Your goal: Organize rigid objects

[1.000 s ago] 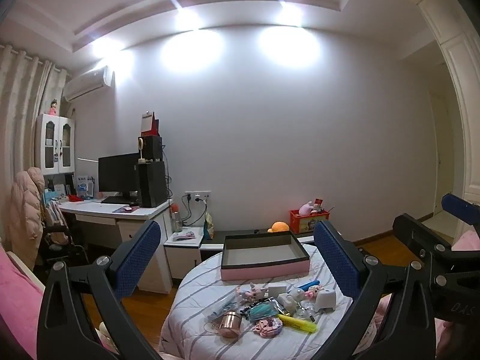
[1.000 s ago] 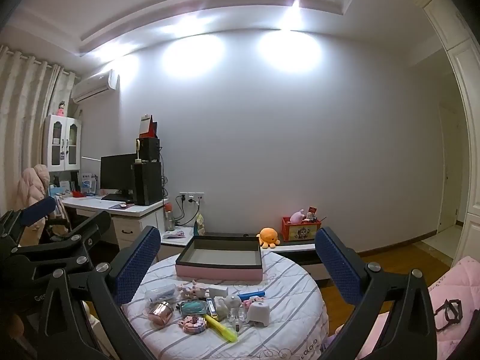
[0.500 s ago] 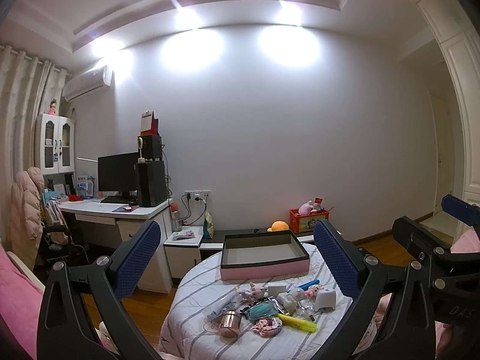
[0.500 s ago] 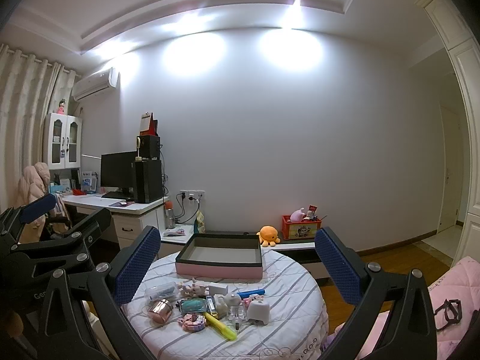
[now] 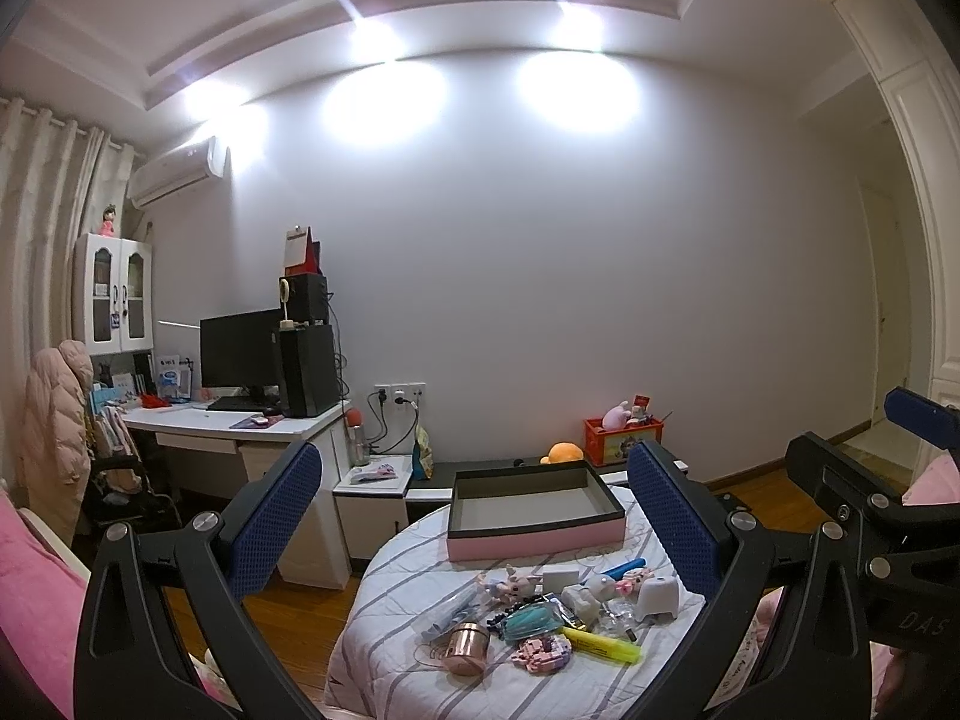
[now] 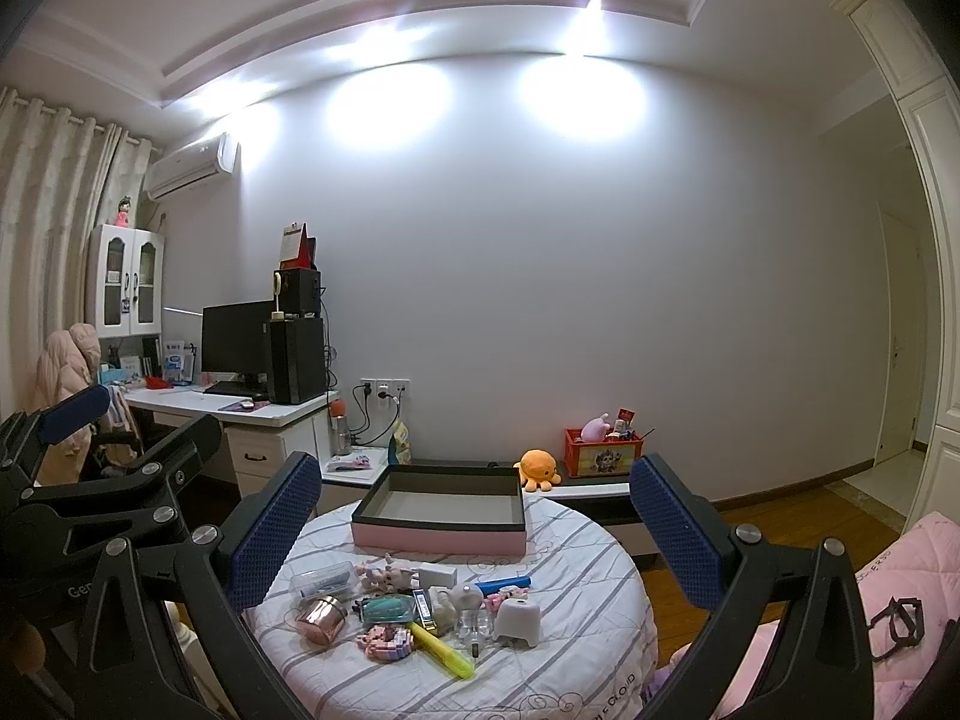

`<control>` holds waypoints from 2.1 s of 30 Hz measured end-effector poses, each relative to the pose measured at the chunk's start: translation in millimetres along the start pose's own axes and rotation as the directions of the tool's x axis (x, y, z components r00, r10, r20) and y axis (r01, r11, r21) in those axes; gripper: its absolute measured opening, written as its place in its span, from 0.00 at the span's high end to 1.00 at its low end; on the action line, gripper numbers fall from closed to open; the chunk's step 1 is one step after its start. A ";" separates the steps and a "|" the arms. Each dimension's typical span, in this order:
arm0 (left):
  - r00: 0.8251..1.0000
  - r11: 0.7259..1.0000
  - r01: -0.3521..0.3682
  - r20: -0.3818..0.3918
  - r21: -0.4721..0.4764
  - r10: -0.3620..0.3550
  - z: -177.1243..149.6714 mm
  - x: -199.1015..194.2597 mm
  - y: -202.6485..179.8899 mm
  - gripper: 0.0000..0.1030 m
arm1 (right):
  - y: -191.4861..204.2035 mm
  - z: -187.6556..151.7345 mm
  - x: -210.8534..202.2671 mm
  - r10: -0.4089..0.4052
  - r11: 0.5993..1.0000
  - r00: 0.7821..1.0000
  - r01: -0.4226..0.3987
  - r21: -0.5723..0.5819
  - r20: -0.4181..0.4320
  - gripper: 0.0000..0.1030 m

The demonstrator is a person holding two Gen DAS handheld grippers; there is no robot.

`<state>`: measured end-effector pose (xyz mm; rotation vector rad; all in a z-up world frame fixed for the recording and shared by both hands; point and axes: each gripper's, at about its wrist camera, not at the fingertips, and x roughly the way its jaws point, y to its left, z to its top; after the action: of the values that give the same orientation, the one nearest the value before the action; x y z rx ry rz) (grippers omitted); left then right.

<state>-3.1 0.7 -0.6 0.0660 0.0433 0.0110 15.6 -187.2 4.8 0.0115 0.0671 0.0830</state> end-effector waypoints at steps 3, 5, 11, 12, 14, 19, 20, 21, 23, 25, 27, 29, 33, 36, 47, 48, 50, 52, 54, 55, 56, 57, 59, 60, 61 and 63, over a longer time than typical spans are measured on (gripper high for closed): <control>1.000 1.000 0.000 0.001 0.000 0.000 -0.6 -0.1 0.1 0.00 | 0.6 0.2 -0.1 -0.001 1.000 1.000 0.001 -0.001 -0.001 0.00; 1.000 1.000 -0.001 -0.001 0.000 0.001 -0.4 -0.3 0.2 0.00 | 0.9 -0.5 -1.0 -0.002 1.000 1.000 0.002 -0.001 -0.002 0.00; 1.000 1.000 0.001 -0.001 0.001 -0.001 -0.5 -0.1 -0.1 0.00 | 1.2 -0.6 -1.8 -0.001 1.000 1.000 0.001 -0.001 -0.003 0.00; 1.000 1.000 0.000 -0.002 0.002 0.000 -0.6 0.2 -0.3 0.00 | 1.4 -0.7 -1.8 0.000 1.000 1.000 0.000 -0.002 -0.004 0.00; 1.000 1.000 -0.001 -0.001 0.002 0.001 -1.0 -0.2 0.1 0.00 | 1.5 -0.9 -1.8 0.000 1.000 1.000 0.000 -0.004 -0.007 0.00; 1.000 1.000 -0.001 0.000 0.002 0.001 -1.4 -0.4 0.2 0.00 | 3.3 0.1 -2.3 0.002 1.000 1.000 -0.002 -0.008 -0.010 0.00; 1.000 1.000 -0.002 0.000 0.002 0.002 -1.5 -0.4 0.2 0.00 | 3.7 0.3 -2.5 0.002 1.000 1.000 -0.002 -0.008 -0.009 0.00; 1.000 1.000 -0.002 -0.002 0.004 0.002 -0.9 -0.2 0.1 0.00 | 3.9 0.0 -2.8 0.001 1.000 1.000 -0.001 -0.008 -0.007 0.00; 1.000 1.000 -0.004 0.001 0.003 0.004 -1.6 -1.4 1.6 0.00 | 3.5 0.4 -2.2 0.002 1.000 1.000 -0.002 -0.008 -0.010 0.00; 1.000 1.000 -0.006 -0.001 0.005 0.006 -1.1 -1.9 1.6 0.00 | 4.4 0.5 -1.5 0.003 1.000 1.000 -0.003 -0.007 -0.009 0.00; 1.000 1.000 -0.008 -0.002 0.007 0.008 -0.8 -2.6 2.6 0.00 | 4.5 0.2 -1.7 0.003 1.000 1.000 -0.003 -0.008 -0.010 0.00; 1.000 1.000 -0.008 0.000 0.005 0.008 -1.3 -3.0 3.0 0.00 | 5.5 0.3 -2.4 0.002 1.000 1.000 -0.003 -0.010 -0.011 0.00; 1.000 1.000 -0.007 -0.004 0.006 0.007 0.0 -2.8 2.8 0.00 | 5.9 0.4 -2.5 0.001 1.000 1.000 -0.002 -0.012 -0.012 0.00; 1.000 1.000 -0.008 -0.004 0.007 0.008 0.0 -3.3 3.5 0.00 | 6.5 0.1 -2.4 0.002 1.000 1.000 -0.002 -0.012 -0.015 0.00; 0.999 1.000 0.001 -0.033 0.012 -0.001 -7.6 5.3 5.5 0.00 | 8.2 -2.2 4.2 -0.006 1.000 0.999 0.006 -0.015 -0.040 0.00; 0.999 1.000 0.001 -0.038 0.017 -0.001 -8.1 8.0 3.5 0.00 | 7.3 -2.9 6.4 -0.009 1.000 0.999 0.009 -0.015 -0.048 0.00; 0.999 1.000 -0.001 -0.040 0.021 0.001 -8.7 9.9 2.2 0.00 | 5.4 -5.0 10.0 -0.014 1.000 0.998 0.013 -0.013 -0.062 0.00; 0.999 1.000 0.001 -0.044 0.025 0.000 -9.7 14.3 0.3 0.00 | 2.9 -7.2 13.6 -0.014 1.000 0.997 0.014 -0.007 -0.071 0.00; 0.999 1.000 0.007 -0.047 0.027 -0.006 -12.6 19.7 -2.8 0.00 | 0.7 -8.6 16.5 -0.016 1.000 0.997 0.016 -0.002 -0.078 0.00; 0.999 1.000 0.010 -0.050 0.027 -0.009 -14.1 22.0 -4.0 0.00 | -0.6 -9.5 17.9 -0.017 1.000 0.997 0.017 -0.001 -0.080 0.00; 0.999 1.000 0.015 -0.052 0.028 -0.013 -16.2 24.5 -4.5 0.00 | -1.7 -10.6 19.7 -0.018 1.000 0.996 0.018 0.000 -0.083 0.00; 0.999 0.999 0.019 -0.051 0.028 -0.018 -19.4 27.4 -5.4 0.00 | -2.7 -11.9 21.4 -0.019 1.000 0.996 0.019 0.000 -0.085 0.00; 0.998 0.999 0.030 -0.056 0.031 -0.028 -25.7 34.4 -6.6 0.00 | -4.9 -16.1 26.6 -0.018 1.000 0.995 0.018 0.000 -0.093 0.00; 0.998 0.999 0.036 -0.059 0.032 -0.034 -29.4 38.8 -7.6 0.00 | -5.9 -18.6 29.5 -0.016 1.000 0.995 0.017 0.000 -0.097 0.00; 0.997 0.998 0.042 -0.060 0.035 -0.040 -33.6 43.8 -7.7 0.00 | -7.2 -21.7 33.5 -0.013 1.000 0.995 0.013 0.002 -0.102 0.00; 0.997 0.998 0.049 -0.064 0.035 -0.047 -40.4 52.6 -8.6 0.00 | -10.6 -29.0 43.5 0.002 1.000 0.993 0.000 0.012 -0.116 0.00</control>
<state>47.8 -4.5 -43.7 0.1013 0.1079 -0.0355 57.8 -193.9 -27.1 0.0183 0.1839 0.0841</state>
